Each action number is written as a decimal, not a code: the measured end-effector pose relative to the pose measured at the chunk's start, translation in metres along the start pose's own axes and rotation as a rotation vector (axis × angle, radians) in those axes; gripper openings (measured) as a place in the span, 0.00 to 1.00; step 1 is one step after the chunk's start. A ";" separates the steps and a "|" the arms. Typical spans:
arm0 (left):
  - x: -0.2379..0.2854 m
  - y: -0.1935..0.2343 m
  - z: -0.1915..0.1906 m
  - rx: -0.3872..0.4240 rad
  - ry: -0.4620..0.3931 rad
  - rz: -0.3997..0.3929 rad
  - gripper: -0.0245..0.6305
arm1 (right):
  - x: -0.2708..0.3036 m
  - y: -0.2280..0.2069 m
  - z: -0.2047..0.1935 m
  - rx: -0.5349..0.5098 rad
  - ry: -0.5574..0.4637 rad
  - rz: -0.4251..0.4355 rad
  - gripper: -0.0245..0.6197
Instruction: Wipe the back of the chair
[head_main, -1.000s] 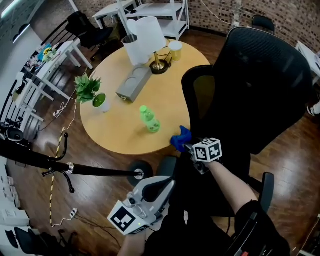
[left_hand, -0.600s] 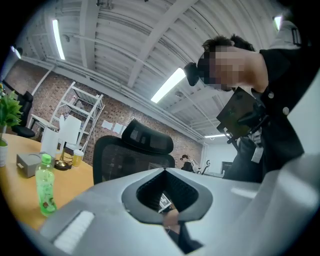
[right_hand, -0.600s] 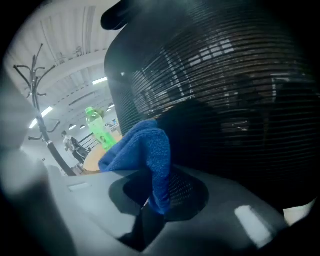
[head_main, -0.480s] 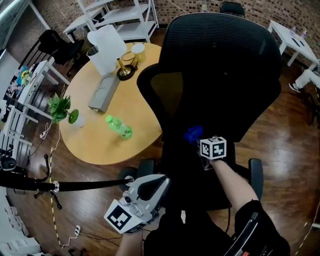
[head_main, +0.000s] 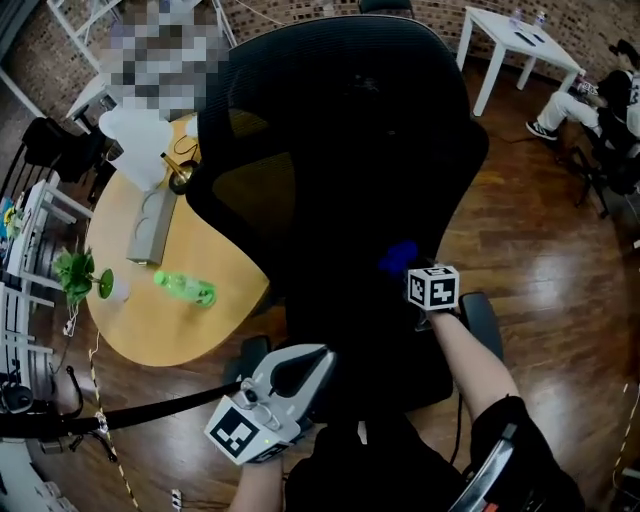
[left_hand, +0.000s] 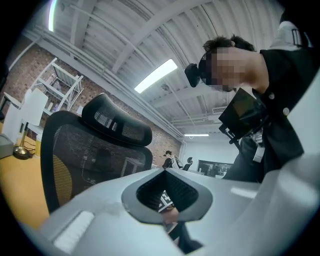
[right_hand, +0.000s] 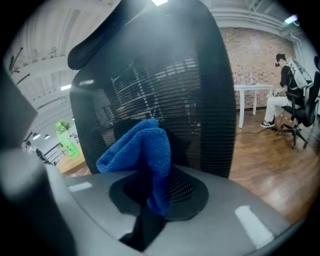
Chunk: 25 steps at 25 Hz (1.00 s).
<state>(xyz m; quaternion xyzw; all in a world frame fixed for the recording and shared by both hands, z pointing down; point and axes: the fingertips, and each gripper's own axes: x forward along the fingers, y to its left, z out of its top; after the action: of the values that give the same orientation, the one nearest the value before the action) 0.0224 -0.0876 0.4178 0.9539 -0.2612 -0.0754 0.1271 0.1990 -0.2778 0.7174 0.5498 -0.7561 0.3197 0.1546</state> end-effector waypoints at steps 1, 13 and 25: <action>0.005 -0.002 -0.001 -0.002 0.001 -0.015 0.04 | -0.005 -0.012 0.001 0.001 -0.003 -0.025 0.12; 0.050 -0.025 0.003 -0.006 0.003 -0.152 0.04 | -0.082 -0.117 0.038 0.138 -0.151 -0.298 0.12; 0.039 -0.016 0.008 -0.028 0.000 -0.208 0.04 | -0.078 -0.086 0.013 0.329 -0.203 -0.421 0.12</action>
<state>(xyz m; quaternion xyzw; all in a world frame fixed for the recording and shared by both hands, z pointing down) 0.0612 -0.0963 0.4028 0.9740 -0.1596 -0.0919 0.1320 0.3078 -0.2455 0.6893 0.7416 -0.5748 0.3423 0.0495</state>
